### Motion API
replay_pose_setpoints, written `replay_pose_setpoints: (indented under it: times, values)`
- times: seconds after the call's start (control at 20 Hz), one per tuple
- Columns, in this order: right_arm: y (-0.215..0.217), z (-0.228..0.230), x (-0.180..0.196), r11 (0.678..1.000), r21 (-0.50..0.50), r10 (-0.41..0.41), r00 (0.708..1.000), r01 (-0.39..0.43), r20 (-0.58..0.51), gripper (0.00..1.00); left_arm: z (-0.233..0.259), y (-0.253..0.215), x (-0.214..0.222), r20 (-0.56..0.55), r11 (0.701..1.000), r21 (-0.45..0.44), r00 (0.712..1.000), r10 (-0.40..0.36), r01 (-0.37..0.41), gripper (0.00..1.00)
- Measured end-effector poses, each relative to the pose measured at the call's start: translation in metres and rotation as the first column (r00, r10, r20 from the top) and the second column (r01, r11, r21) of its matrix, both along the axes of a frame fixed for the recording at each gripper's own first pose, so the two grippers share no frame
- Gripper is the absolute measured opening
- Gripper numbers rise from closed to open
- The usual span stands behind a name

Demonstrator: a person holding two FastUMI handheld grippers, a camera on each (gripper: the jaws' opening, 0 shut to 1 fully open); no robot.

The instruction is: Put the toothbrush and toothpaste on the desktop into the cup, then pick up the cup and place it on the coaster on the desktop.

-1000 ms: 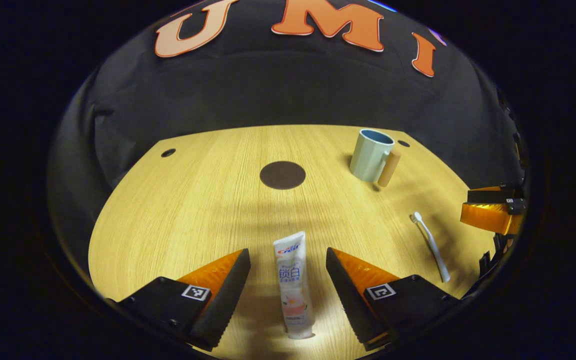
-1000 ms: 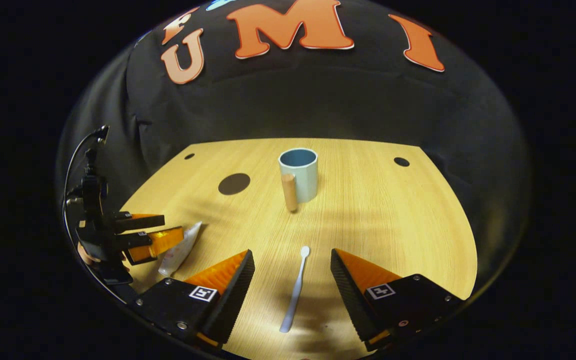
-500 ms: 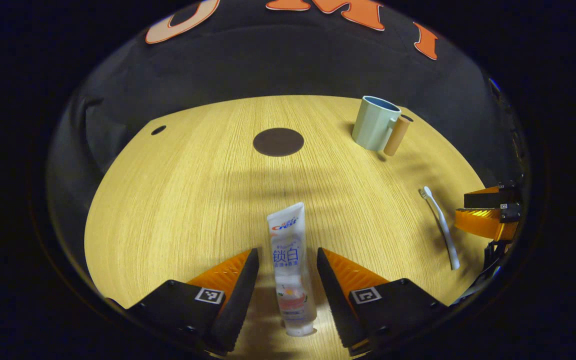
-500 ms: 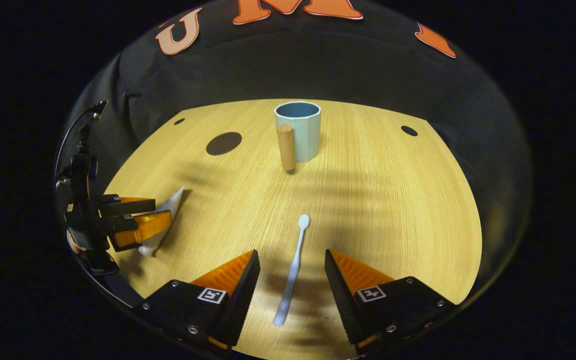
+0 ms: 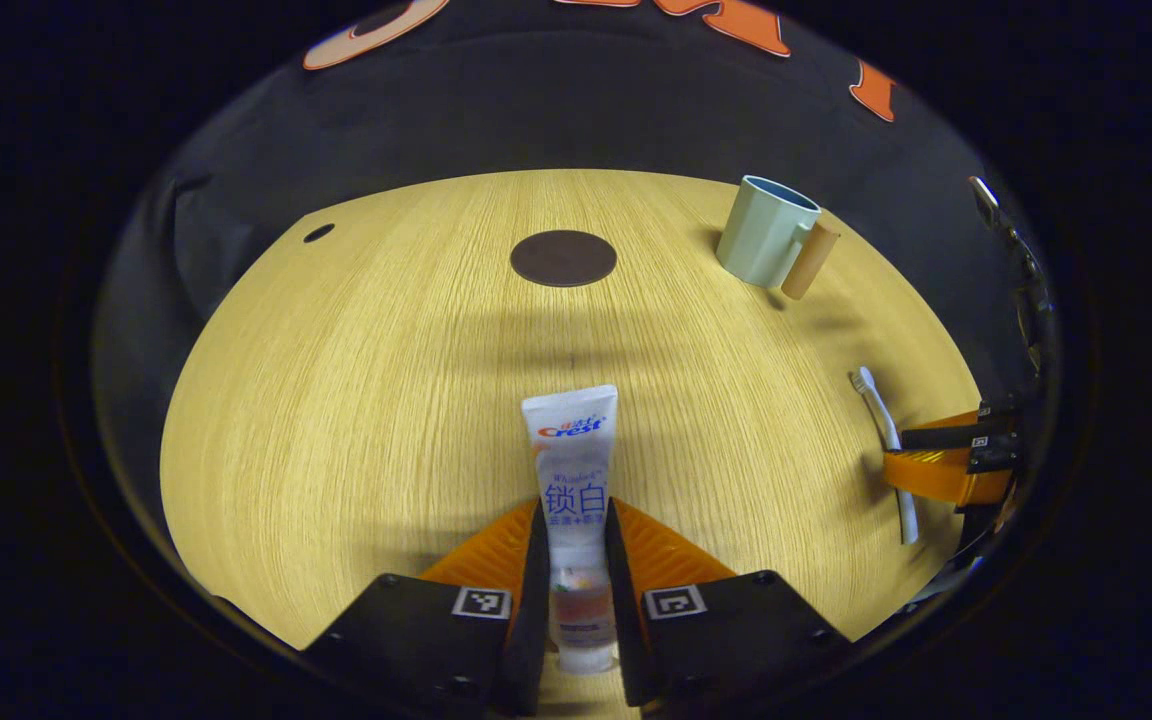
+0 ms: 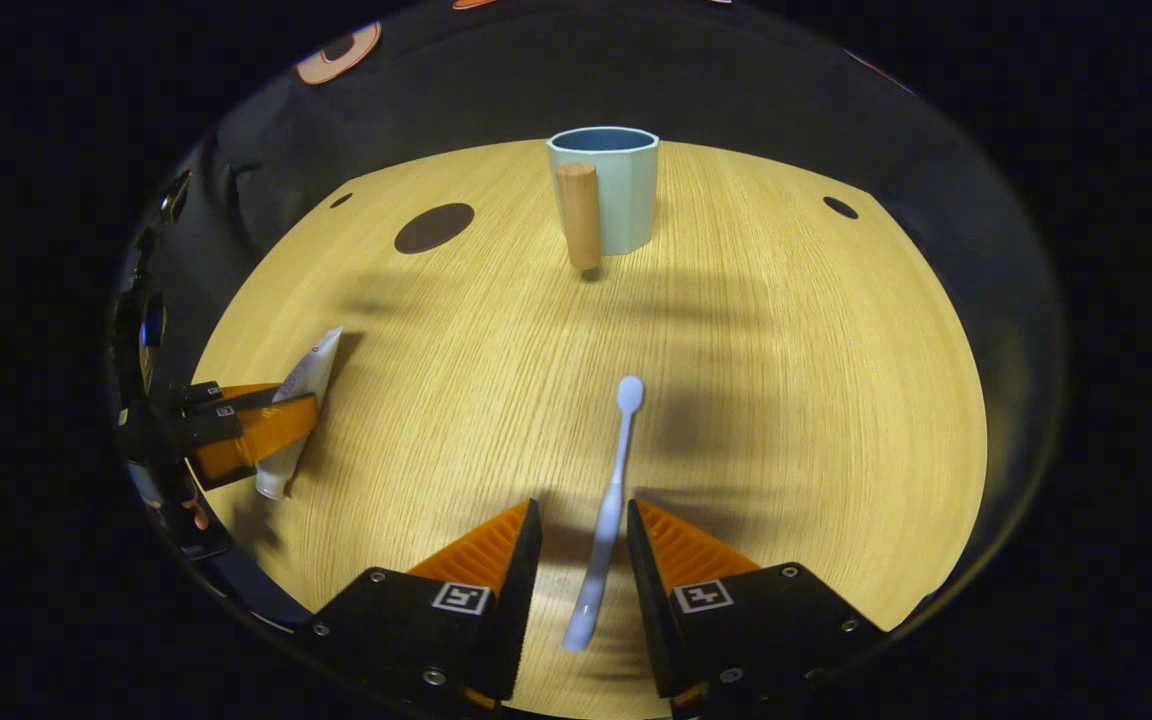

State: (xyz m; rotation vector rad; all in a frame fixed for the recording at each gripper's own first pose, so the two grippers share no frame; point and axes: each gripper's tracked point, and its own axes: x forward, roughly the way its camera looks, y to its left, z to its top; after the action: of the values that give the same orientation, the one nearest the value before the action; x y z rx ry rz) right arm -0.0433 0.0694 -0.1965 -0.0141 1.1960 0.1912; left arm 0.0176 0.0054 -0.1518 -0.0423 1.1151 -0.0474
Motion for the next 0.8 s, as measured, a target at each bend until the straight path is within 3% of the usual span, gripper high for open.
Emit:
replay_pose_setpoints:
  times: [0.15,0.2,0.25,0.3,0.35,0.4,0.8]
  values:
    - [-0.007,-0.006,0.003,0.999,-0.015,-0.030,0.999,0.030,-0.015,0.39,0.011,0.005,0.036,0.002,1.000,-0.005,1.000,0.008,-0.008,0.33]
    - [-0.009,-0.005,0.005,0.999,-0.014,-0.045,0.999,0.045,-0.013,0.35,0.015,0.006,0.048,0.000,1.000,-0.008,1.000,0.009,-0.009,0.26]
    - [-0.011,-0.005,0.007,0.998,-0.017,-0.055,0.998,0.054,-0.016,0.22,0.018,0.007,0.063,0.005,1.000,-0.015,1.000,0.008,-0.008,0.26]
    - [-0.011,-0.006,0.007,0.998,-0.014,-0.058,0.998,0.058,-0.016,0.22,0.016,0.018,0.035,0.011,1.000,-0.023,1.000,0.016,-0.016,0.27]
    - [-0.010,-0.006,0.011,0.998,-0.008,-0.057,0.998,0.057,-0.012,0.13,0.030,0.008,0.041,0.016,0.999,-0.040,1.000,0.020,-0.019,0.27]
    - [-0.010,-0.006,0.011,0.998,-0.003,-0.059,0.998,0.059,-0.010,0.11,0.022,0.017,0.050,0.019,0.999,-0.046,1.000,0.021,-0.020,0.22]
    - [-0.006,0.015,0.033,0.991,0.102,-0.094,0.993,0.086,0.076,0.08,0.034,0.023,0.061,0.086,0.997,-0.055,0.995,0.050,-0.045,0.18]
